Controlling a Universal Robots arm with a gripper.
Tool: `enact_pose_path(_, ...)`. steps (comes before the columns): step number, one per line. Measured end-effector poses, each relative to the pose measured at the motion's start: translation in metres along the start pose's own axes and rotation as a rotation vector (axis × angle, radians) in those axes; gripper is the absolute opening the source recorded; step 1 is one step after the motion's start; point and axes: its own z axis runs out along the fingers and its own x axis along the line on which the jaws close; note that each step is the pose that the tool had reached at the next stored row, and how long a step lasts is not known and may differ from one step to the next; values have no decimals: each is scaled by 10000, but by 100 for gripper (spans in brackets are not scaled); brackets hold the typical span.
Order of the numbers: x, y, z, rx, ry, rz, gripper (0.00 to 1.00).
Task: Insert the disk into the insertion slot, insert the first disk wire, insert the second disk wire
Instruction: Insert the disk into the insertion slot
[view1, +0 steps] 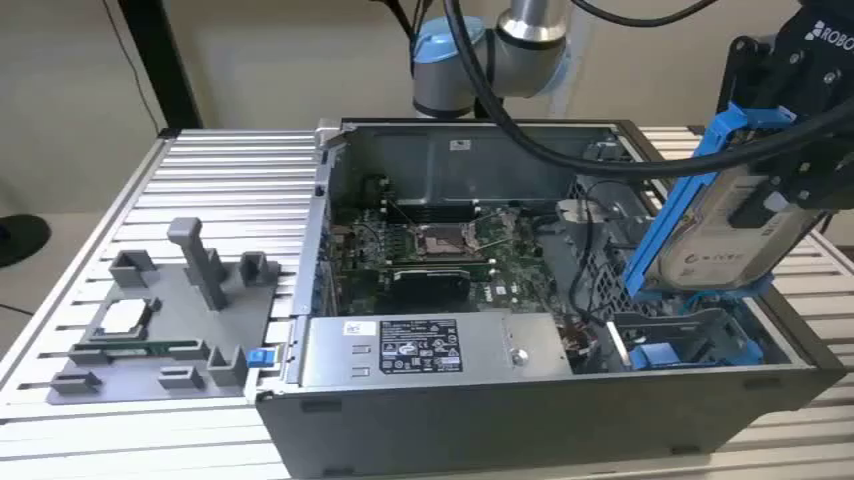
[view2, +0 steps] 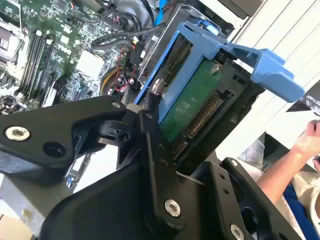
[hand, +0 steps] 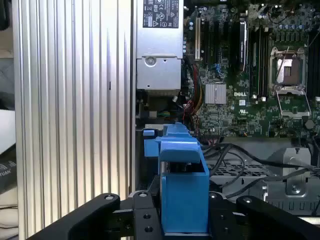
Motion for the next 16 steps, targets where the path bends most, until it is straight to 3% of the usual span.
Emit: enact_pose_path(16, 4, 6, 15, 0, 1, 0, 0)
